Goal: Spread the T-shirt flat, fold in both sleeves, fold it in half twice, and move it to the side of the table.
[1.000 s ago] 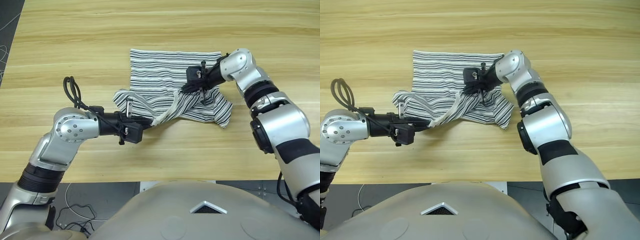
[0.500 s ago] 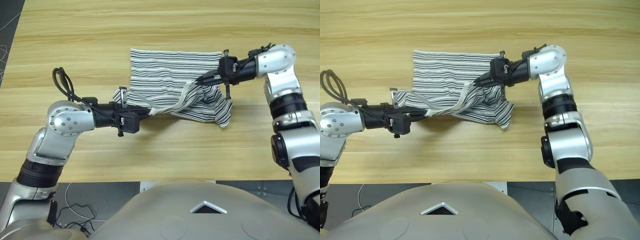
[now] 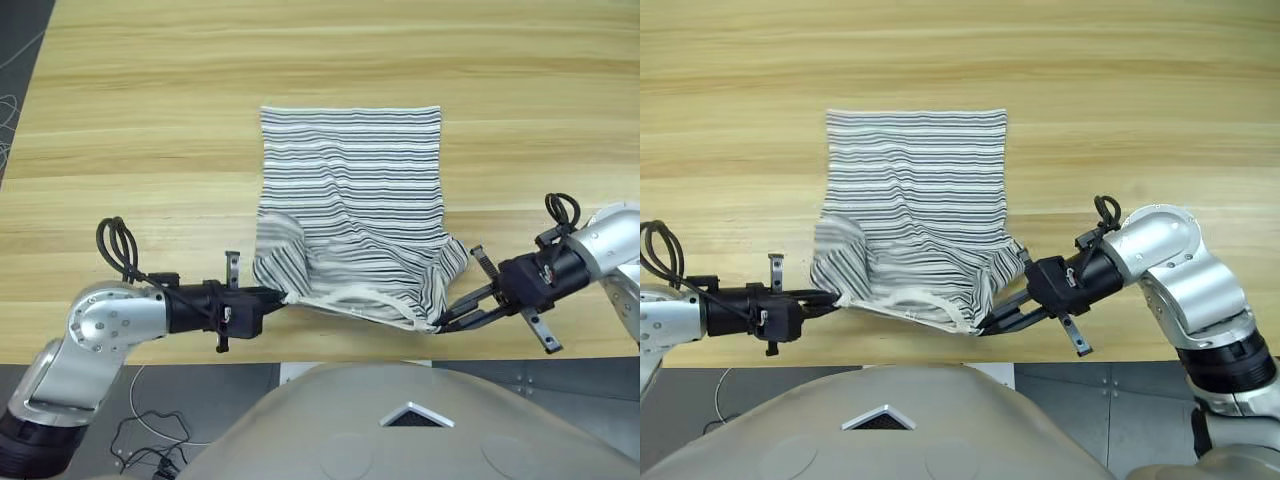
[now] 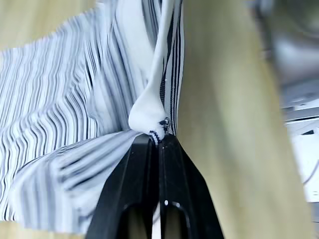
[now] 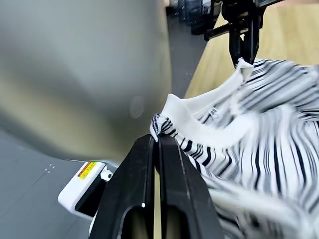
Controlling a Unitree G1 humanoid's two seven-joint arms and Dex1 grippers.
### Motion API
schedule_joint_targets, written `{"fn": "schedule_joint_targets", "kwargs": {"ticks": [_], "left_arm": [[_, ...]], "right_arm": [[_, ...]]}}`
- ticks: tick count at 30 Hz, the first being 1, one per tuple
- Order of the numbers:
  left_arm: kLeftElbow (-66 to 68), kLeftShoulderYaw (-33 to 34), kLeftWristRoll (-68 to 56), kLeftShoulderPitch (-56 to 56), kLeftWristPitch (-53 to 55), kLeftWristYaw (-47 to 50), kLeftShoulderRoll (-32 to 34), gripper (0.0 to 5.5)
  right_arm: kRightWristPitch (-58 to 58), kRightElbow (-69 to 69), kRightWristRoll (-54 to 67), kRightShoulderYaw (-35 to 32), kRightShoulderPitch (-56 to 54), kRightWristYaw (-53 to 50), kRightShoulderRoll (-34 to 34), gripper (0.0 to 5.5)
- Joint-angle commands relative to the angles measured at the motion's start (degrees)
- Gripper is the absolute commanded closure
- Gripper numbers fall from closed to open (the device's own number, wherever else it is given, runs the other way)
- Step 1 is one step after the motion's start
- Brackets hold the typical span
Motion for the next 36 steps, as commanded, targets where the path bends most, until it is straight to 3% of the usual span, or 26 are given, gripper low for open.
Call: {"fn": "schedule_joint_targets", "kwargs": {"ticks": [1, 9, 16, 20, 23, 25, 30, 36], "left_arm": [[-6.34, 2.07, -1.15, 2.06, 3.48, -2.19, 3.12, 5.4], [-6.12, 2.41, 2.66, 2.86, 3.84, -2.88, 4.98, 5.4], [-5.94, 2.97, 2.55, 3.69, 3.01, -4.83, 6.26, 4.11], [-8.17, 4.81, -3.52, 4.17, 4.3, -7.45, 6.88, 3.58], [-5.31, 6.98, -13.95, -8.71, 9.95, -4.49, 3.95, 3.15], [2.88, 3.2, -9.45, -20.99, 11.16, -0.27, 0.84, 2.83], [23.73, -8.2, 6.71, -41.68, 4.74, 8.94, -8.56, 2.78], [43.08, -17.32, 14.45, -48.85, -2.15, 10.17, -15.27, 2.78]], "right_arm": [[-0.14, -1.4, -3.5, 2.18, 3.19, -1.22, -3.3, 5.38], [-4.52, 2.43, -11.83, 4.9, 2.18, -6.19, -1.93, 5.38], [2.72, 0.03, -4.8, 4.15, 2.02, -1.59, -5.88, 3.98], [5.25, 0.47, -0.54, 2.76, -0.27, -1.96, -4.25, 3.35], [2.05, 6.74, -2.8, 2.07, -5.94, -7.25, 1.94, 3.1], [-3.08, 12.29, -8.11, 2.78, -9.24, -12.03, 6.08, 3.1], [-25.25, 34.59, -31.36, 7.39, -22.49, -29.69, 15.45, 3.1], [-42.96, 55.89, -48.52, 13.87, -31.79, -39.77, 17.91, 3.1]]}}
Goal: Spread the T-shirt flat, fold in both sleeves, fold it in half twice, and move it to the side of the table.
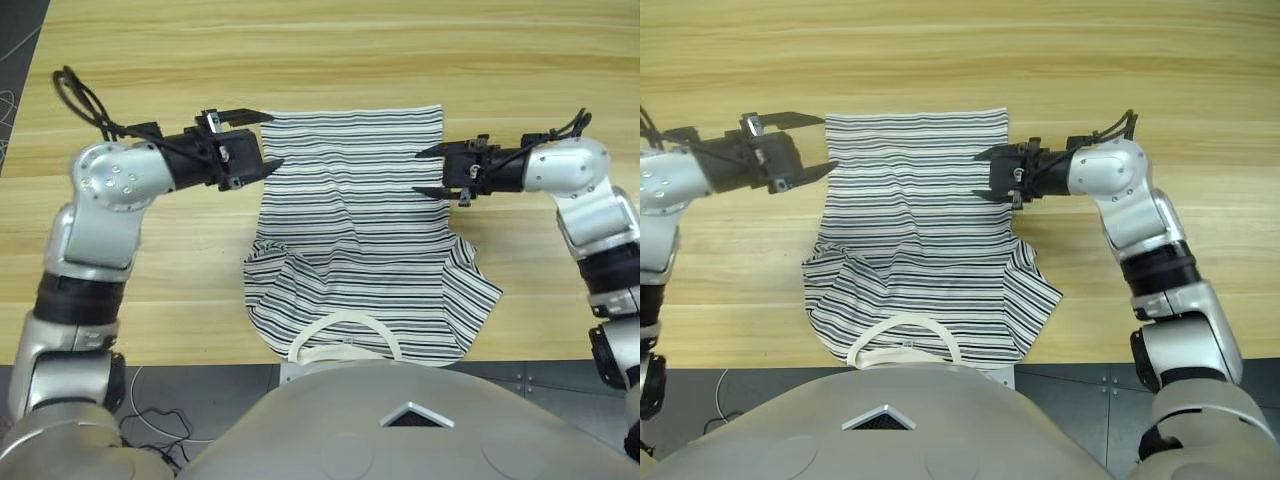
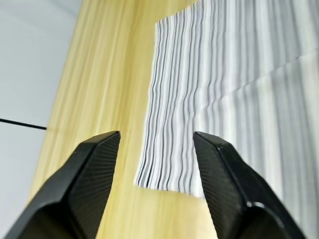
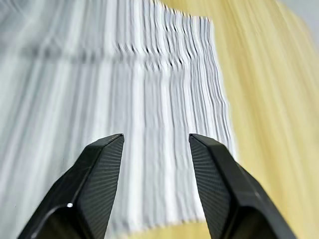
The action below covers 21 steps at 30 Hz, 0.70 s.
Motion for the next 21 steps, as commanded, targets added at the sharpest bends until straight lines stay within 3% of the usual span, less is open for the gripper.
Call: {"fn": "schedule_joint_targets", "kwargs": {"ticks": [1, 8, 16, 21], "left_arm": [[7.31, -4.38, 2.33, -1.42, -3.45, -1.19, -2.44, 2.78], [11.68, -8.29, 5.1, -2.08, -8.51, -0.65, -5.0, 2.78], [33.55, -11.6, 17.92, -17.79, -15.58, 17.3, -14.17, 2.78], [43.63, -13.93, 20.95, -23.55, -19.21, 21.59, -18.13, 2.78]], "right_arm": [[-7.24, 9.65, -5.47, 2.65, -4.13, -2.5, 1.5, 3.1], [-14.25, 27.0, -13.19, 5.37, -11.59, -9.35, 4.93, 3.1], [-16.91, 44.54, -17.95, 5.79, -19.69, -19.31, 8.32, 3.1], [-18.07, 47.89, -18.98, 6.14, -21.0, -21.11, 9.74, 3.1]]}}
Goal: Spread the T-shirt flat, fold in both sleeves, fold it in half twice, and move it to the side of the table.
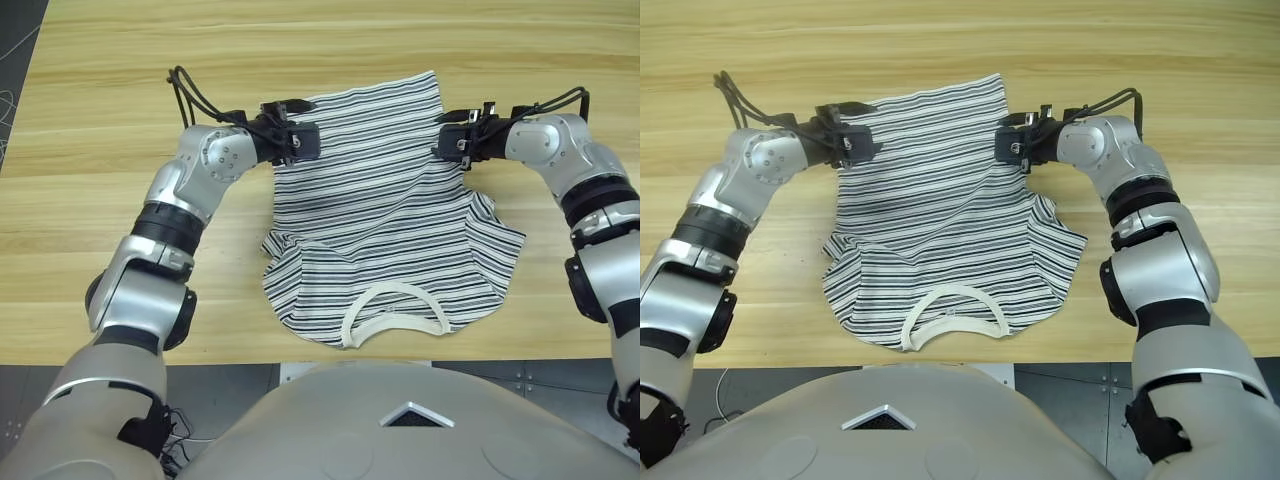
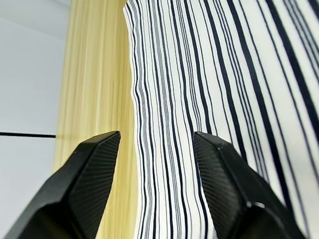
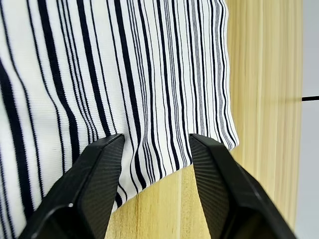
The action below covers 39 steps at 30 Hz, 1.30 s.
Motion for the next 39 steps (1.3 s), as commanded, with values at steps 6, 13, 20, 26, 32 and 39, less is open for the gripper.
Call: {"fn": "schedule_joint_targets", "kwargs": {"ticks": [6, 13, 20, 26, 32, 39], "left_arm": [[7.73, -2.01, 2.75, -2.76, -5.51, 3.1, -1.15, 2.78], [5.2, 4.32, -0.28, -3.91, -6.19, 10.7, 0.61, 2.78], [-6.88, 15.94, -5.72, -2.27, -3.38, 20.94, 2.48, 2.78], [-14.72, 19.21, -7.02, 0.32, 2.28, 23.01, 1.27, 2.78], [-16.88, 23.93, -12.58, 2.04, 8.93, 25.2, -2.7, 2.78], [-19.05, 22.5, -11.33, 4.23, 8.5, 25.66, -4.09, 2.78]], "right_arm": [[0.55, 4.16, -2.17, 0.82, -1.45, -2.36, 2.21, 3.1], [-0.13, 1.31, -0.06, -1.67, -3.32, -5.3, 2.69, 3.1], [0.58, -8.64, 1.44, -3.59, -6.16, -0.68, 3.06, 3.1], [3.81, 1.59, -3.29, 1.76, -9.6, -2.95, 15.62, 3.1], [9.63, 10.08, -5.81, 3.0, -13.34, -10.69, 24.22, 3.1], [14.91, 13.26, -6.65, 2.44, -13.17, -15.26, 23.03, 3.1]]}}
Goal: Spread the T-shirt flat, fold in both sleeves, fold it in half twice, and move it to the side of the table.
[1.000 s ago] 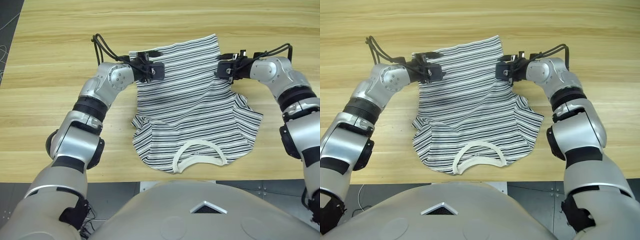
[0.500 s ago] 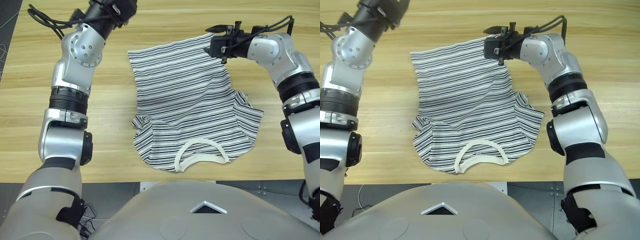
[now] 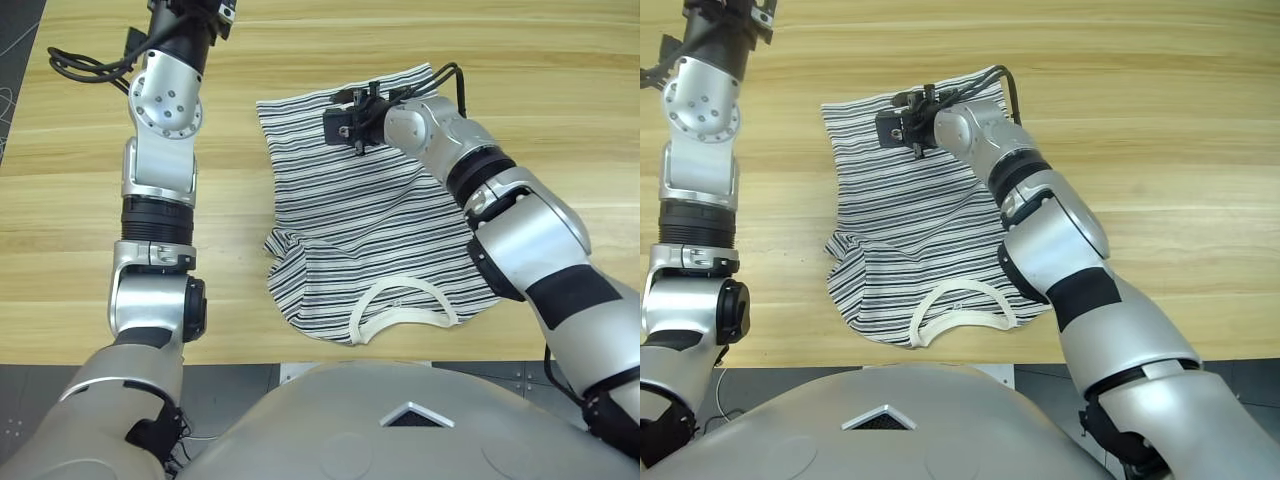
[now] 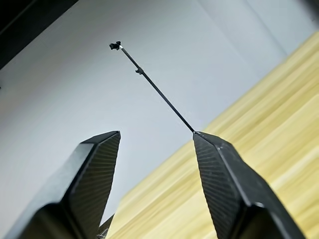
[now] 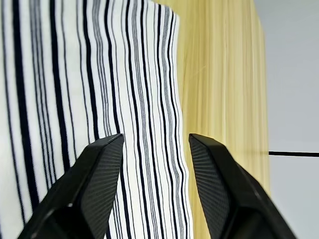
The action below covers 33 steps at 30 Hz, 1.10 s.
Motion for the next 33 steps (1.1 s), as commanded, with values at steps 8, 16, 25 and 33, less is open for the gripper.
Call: {"fn": "schedule_joint_targets", "kwargs": {"ticks": [8, 16, 25, 33], "left_arm": [[-1.89, -0.28, 0.63, 1.11, 0.06, 1.58, -0.37, 2.78], [-3.33, -0.56, 0.67, 2.34, 0.28, 2.01, -1.12, 2.78], [-4.41, -0.6, 0.42, 3.76, 1.15, 1.98, -1.85, 2.78], [-3.71, -0.71, 0.95, 3.92, 0.82, 2.34, -1.53, 2.78]], "right_arm": [[8.72, 2.21, -0.5, -2.53, 1.25, -4.38, -8.51, 3.1], [10.04, 2.37, 1.42, -5.95, 4.3, -0.63, -8.72, 3.1], [15.23, 2.6, 0.55, -6.28, 3.63, -2.34, -13.96, 3.1], [16.12, 2.55, 2.15, -9.52, 5.69, -3.19, -17.97, 3.1]]}}
